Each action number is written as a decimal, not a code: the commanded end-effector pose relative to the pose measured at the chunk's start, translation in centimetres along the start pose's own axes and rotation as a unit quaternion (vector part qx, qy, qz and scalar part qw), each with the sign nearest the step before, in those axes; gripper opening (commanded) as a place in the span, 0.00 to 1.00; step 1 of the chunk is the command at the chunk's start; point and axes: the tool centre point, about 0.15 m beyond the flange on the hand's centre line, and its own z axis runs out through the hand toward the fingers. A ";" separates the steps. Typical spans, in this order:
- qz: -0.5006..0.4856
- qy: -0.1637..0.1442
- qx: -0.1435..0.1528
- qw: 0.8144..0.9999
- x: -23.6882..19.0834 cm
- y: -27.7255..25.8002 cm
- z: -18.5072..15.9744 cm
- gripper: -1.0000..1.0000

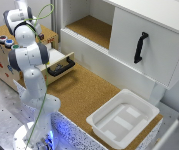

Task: Place the pink object on top of the drawer

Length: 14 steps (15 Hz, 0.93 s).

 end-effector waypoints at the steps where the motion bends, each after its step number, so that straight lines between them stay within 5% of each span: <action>1: -0.005 0.004 -0.007 1.000 1.2 0.0 0.6 1.00; 7: -0.069 0.043 -0.024 0.996 -0.8 -1.9 -3.8 1.00; 14: -0.202 0.019 -0.015 0.979 -2.9 -3.1 -8.0 1.00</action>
